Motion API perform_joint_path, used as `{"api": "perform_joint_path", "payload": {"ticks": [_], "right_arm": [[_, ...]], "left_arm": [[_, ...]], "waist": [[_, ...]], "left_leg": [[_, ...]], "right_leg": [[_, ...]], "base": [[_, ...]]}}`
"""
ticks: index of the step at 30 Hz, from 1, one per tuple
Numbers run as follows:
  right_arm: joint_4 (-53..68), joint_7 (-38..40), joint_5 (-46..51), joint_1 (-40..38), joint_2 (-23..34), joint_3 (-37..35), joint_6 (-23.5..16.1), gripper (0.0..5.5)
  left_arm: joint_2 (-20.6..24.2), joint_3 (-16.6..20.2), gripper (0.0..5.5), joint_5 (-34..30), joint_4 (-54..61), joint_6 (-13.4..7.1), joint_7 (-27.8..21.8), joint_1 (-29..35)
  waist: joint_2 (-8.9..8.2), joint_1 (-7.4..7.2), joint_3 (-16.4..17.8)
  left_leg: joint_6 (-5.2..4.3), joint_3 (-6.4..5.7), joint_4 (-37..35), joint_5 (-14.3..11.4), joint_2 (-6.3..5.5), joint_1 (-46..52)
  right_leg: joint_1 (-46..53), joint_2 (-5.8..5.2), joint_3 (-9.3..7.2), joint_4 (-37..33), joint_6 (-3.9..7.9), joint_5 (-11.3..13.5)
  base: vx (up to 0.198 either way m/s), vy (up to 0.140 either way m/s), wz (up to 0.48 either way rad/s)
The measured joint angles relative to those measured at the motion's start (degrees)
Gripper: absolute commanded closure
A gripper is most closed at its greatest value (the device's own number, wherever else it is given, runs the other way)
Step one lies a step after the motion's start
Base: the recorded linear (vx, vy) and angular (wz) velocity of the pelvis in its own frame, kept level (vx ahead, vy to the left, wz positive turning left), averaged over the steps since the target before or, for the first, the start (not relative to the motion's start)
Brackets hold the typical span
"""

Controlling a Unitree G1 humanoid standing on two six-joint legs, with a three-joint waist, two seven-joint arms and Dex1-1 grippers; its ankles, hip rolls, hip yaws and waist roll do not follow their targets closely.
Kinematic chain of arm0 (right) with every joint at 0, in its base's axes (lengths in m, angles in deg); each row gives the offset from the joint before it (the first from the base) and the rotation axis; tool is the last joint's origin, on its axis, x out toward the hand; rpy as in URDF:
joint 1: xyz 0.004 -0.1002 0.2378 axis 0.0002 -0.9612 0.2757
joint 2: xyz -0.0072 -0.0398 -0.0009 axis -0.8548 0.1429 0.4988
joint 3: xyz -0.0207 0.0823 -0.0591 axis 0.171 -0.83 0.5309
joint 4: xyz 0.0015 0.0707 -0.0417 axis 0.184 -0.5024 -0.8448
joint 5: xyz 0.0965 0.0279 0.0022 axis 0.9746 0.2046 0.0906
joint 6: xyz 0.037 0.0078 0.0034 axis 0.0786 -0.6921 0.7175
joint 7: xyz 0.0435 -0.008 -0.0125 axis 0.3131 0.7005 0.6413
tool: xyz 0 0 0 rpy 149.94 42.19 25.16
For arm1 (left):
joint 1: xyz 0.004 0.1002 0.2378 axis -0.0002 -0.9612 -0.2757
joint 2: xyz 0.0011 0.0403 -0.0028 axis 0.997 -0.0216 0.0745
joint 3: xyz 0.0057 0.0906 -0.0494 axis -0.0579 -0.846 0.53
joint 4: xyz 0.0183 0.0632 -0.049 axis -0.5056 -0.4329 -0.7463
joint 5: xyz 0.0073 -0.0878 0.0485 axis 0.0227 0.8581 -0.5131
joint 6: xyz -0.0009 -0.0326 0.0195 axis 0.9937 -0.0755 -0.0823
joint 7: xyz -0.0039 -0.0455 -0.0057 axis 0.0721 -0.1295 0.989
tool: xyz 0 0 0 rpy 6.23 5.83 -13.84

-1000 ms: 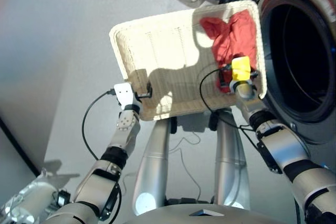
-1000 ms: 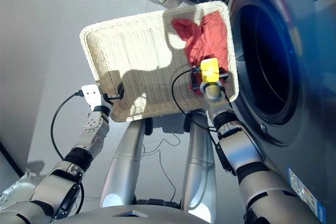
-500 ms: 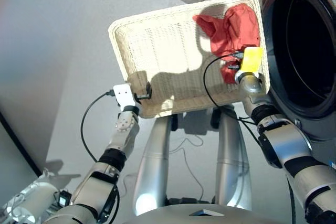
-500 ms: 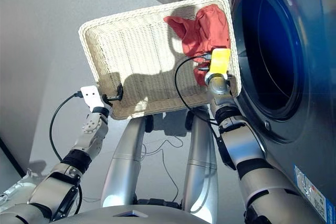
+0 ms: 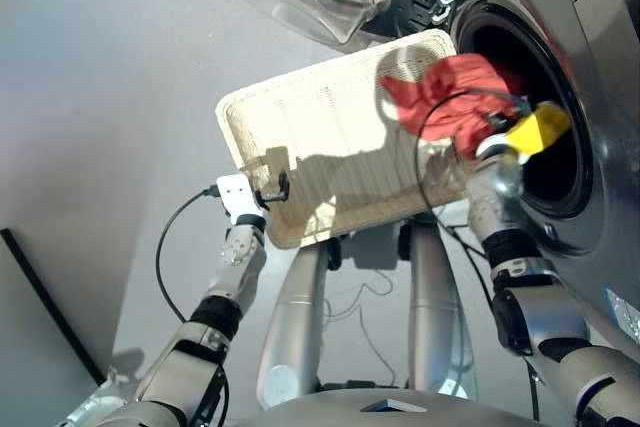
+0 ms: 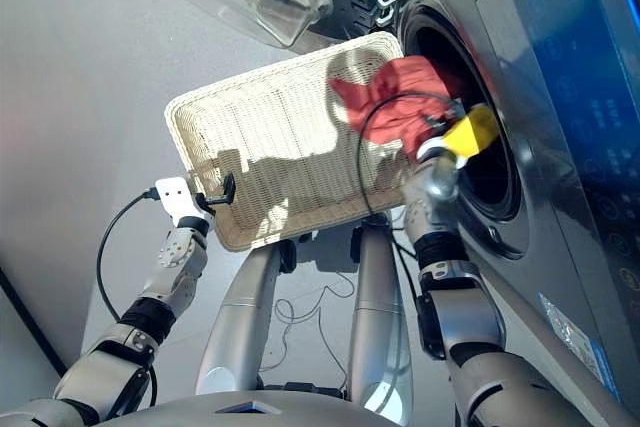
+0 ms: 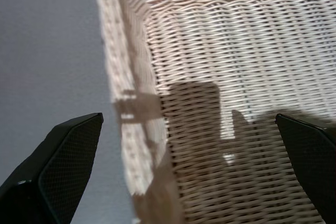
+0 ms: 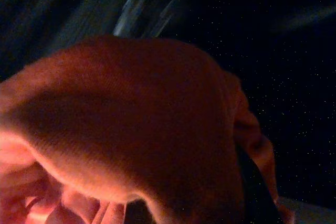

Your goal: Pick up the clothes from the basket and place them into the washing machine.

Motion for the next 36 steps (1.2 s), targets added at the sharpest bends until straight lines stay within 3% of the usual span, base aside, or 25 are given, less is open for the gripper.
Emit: {"api": "perform_joint_path", "payload": {"ticks": [2, 4, 5, 6, 9, 18, 24, 27, 29, 36], "right_arm": [[-1.19, 5.6, -0.34, 0.56, 1.42, -1.55, -1.7, 5.5], [-1.29, 9.24, -0.8, 0.7, 1.48, -2.93, -2.04, 5.5], [-1.88, 9.94, -1.12, 0.77, 1.59, -2.91, -2.04, 3.0], [-2.92, 9.5, -1.22, 0.88, 1.91, -2.21, -2.03, 0.0], [-5.76, 4.81, -0.94, 1.1, 3.42, 1.74, -0.9, 0.0], [-6.13, -4.86, -1.69, -1.72, 0.38, 12.14, 3.85, 0.0], [-7.88, -10.95, -3.51, -8.27, -3.36, 18.35, 7.31, 0.0], [-9.86, -14.9, -5.14, -12.12, -4.69, 22.8, 8.95, 0.0], [-10.99, -17.16, -5.16, -14.71, -6.06, 24.38, 10.21, 0.0], [-14.77, -22.9, -9.19, -21.0, -9.06, 29.89, 12.7, 0.0]], "left_arm": [[0.08, -0.05, 0.0, -0.02, 0.13, -0.23, 0.0, -0.74], [0.09, -0.12, 0.0, -0.02, 0.27, -0.81, -0.01, -1.49], [0.11, -0.43, 0.0, -0.02, 0.28, -0.99, -0.01, -1.64], [0.11, -0.69, 0.0, -0.01, 0.28, -0.98, -0.02, -1.67], [0.09, -1.09, 0.0, 0.02, 0.41, -0.98, -0.14, -1.71], [-0.11, -0.85, 0.0, 0.01, 1.85, -0.94, -0.58, -2.54], [-0.39, -0.55, 0.0, 0.01, 0.67, -0.74, -1.75, -3.46], [-0.72, 0.11, 0.0, -0.13, -1.87, -0.25, -2.54, -4.05], [-1.17, 0.35, 0.0, -0.68, -5.26, 0.41, -2.56, -4.28], [-1.96, 1.12, 0.0, -3.7, -15.42, 2.81, -4.7, -6.34]], "waist": [[1.15, 1.06, -0.74], [1.32, 1.23, -0.85], [1.32, 1.24, -0.85], [1.32, 1.25, -0.85], [1.32, 0.79, -0.85], [1.05, -1.2, -0.98], [-1.74, -1.63, -2.6], [-3.16, -1.69, -3.5], [-3.98, -1.67, -3.96], [-7.48, -1.56, -5.7]], "left_leg": [[0.23, 0.13, -0.16, -0.06, -0.4, 0.03], [0.33, 0.13, -0.4, -0.05, -0.8, 0.48], [0.37, 0.15, -0.45, -0.03, -0.83, 0.54], [0.38, 0.13, -0.43, -0.02, -0.83, 0.53], [0.42, 0.13, -0.44, -0.04, -0.78, 0.57], [0.38, -0.37, -0.8, -0.04, -0.33, 0.75], [0.16, -1.01, -1.16, -0.11, -0.11, 2.58], [-0.27, -1.98, -2.4, 0.17, -0.15, 4.42], [-0.59, -3.29, -3.26, 0.41, -0.13, 6.31], [-1.32, -5.27, -10.2, 2.14, 0.08, 15.9]], "right_leg": [[-0.08, -0.02, 0.31, -0.09, 0.19, 0.03], [0.1, 0.05, 0.65, -0.04, 0.33, -0.01], [0.11, 0.01, 0.71, -0.03, 0.37, -0.02], [0.15, 0.02, 0.68, -0.03, 0.38, -0.02], [0.3, 0.01, 0.68, -0.23, 0.52, 0.04], [1.02, -0.17, 0.05, -0.59, 0.43, 0.15], [3.08, -0.1, -0.65, -0.99, 0.64, -0.31], [5.23, -0.29, -1.76, -1.89, 0.41, -0.43], [7.56, -0.36, -3.06, -2.52, 0.07, -0.8], [17.39, -0.27, -5.69, -8.16, -0.34, -0.66]], "base": [[0.0, 0.0, 0.0], [0.0, 0.0, 0.0], [0.0, 0.0, 0.0], [0.0, 0.0, 0.0], [0.0, 0.0, 0.0], [0.0, 0.0, 0.0], [0.0, 0.0, 0.0], [0.009, -0.038, 0.086], [0.017, -0.012, 0.092], [0.044, -0.003, 0.058]]}}
